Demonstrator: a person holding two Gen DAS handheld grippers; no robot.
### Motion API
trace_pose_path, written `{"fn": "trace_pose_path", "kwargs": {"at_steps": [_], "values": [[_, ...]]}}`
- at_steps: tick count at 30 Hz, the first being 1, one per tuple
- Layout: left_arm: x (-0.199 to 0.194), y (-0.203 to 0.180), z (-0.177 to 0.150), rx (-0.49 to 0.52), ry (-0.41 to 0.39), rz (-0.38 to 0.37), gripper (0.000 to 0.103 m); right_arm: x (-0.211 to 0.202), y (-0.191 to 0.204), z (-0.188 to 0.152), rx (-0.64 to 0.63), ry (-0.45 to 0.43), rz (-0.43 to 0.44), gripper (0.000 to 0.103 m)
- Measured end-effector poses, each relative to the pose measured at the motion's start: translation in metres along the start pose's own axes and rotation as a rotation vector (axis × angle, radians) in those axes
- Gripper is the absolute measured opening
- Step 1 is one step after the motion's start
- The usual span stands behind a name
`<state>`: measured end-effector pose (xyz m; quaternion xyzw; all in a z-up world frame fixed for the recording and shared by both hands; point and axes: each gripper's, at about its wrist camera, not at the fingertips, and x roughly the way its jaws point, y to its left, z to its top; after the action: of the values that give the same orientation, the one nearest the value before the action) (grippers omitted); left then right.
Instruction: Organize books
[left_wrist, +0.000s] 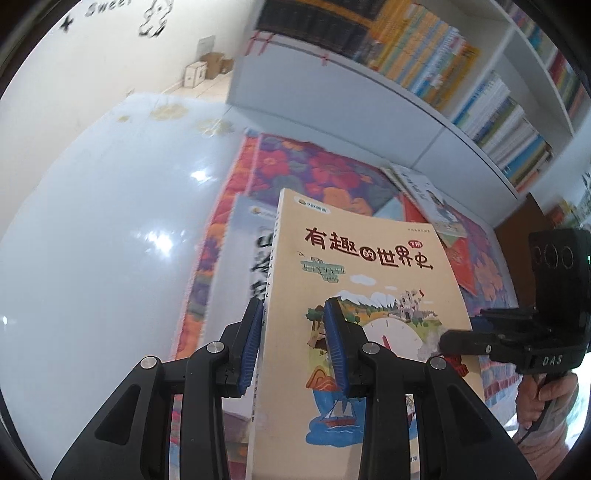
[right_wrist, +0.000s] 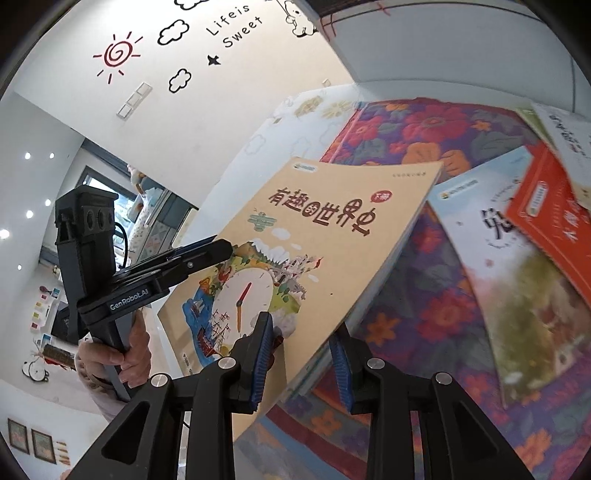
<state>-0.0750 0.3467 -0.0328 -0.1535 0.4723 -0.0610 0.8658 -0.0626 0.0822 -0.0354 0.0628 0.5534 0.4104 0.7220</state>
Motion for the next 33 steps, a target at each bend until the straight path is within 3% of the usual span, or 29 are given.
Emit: {"fn": "trace_pose_path", "kwargs": {"at_steps": [12, 15, 20, 24, 33], "values": [[0.025, 0.035, -0.002, -0.064, 0.033, -0.008, 0.030, 0.050, -0.010, 0.010, 0.034, 0.065, 0.011, 0.032], [0.029, 0.035, -0.003, -0.041, 0.037, 0.010, 0.030, 0.059, -0.012, 0.007, 0.039, 0.077, 0.001, 0.032], [0.030, 0.032, -0.001, -0.012, 0.039, 0.035, 0.031, 0.060, -0.012, 0.011, 0.054, 0.056, -0.003, 0.032], [0.034, 0.031, 0.000, 0.014, 0.049, 0.095, 0.031, 0.060, -0.009, 0.011, 0.055, 0.054, -0.007, 0.032], [0.034, 0.031, 0.000, 0.014, 0.047, 0.105, 0.031, 0.059, -0.011, 0.011, 0.074, 0.044, -0.018, 0.033]]}}
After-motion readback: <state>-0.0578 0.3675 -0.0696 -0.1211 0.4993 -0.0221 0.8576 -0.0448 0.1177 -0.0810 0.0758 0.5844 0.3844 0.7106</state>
